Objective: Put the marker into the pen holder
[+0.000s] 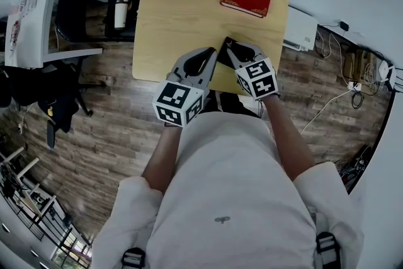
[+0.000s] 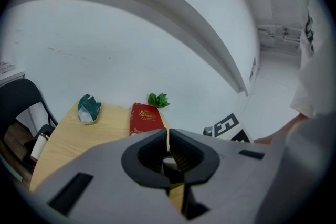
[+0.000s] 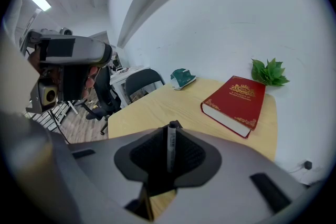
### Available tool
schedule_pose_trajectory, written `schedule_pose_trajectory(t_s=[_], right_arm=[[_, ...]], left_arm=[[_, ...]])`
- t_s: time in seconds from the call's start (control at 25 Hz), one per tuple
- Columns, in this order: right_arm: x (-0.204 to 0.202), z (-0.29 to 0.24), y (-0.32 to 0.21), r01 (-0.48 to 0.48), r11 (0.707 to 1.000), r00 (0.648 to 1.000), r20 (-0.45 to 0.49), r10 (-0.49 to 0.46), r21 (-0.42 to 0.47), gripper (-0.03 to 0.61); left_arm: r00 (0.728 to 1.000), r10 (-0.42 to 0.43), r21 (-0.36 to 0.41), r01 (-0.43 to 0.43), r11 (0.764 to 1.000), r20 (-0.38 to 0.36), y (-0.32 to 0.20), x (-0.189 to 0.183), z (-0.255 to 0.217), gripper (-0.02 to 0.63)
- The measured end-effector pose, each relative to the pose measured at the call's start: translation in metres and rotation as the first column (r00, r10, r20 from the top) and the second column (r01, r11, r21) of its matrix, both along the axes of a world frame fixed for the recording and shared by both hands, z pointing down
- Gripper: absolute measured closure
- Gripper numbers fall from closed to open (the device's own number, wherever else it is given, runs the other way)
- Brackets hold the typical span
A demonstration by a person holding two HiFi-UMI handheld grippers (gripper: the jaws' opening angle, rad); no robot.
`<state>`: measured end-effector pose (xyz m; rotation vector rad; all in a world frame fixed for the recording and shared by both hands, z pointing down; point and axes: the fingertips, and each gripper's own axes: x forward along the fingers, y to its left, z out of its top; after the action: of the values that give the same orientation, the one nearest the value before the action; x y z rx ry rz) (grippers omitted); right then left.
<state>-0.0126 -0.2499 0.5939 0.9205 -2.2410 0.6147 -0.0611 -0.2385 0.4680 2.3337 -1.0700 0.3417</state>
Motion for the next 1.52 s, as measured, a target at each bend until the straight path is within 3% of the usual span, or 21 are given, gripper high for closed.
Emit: schedule_pose_trajectory(t_s=[0.72,1.12,1.52], right_arm=[[0.018,-0.018,0.021,0.033,0.999,0.999,0.043,-0.034,0.035,0.505],[0.039,-0.046,0.046,0.071,0.993,0.992,0.096,-0.08,0.098,0.506],[0.062,-0.071,0.064,0.045,0.988,0.986,0.154,-0.067,0.144,0.522]], left_arm=[[0.997,-0.075,0.026,0.074,0.997,0.019,0.036,0.013,-0.009,0.598],[0.991,-0.135,0.027,0.135,0.99,0.016,0.074,0.041,-0.006,0.598],[0.987,-0.16,0.029,0.159,0.987,0.034,0.096,0.055,-0.009,0.598]])
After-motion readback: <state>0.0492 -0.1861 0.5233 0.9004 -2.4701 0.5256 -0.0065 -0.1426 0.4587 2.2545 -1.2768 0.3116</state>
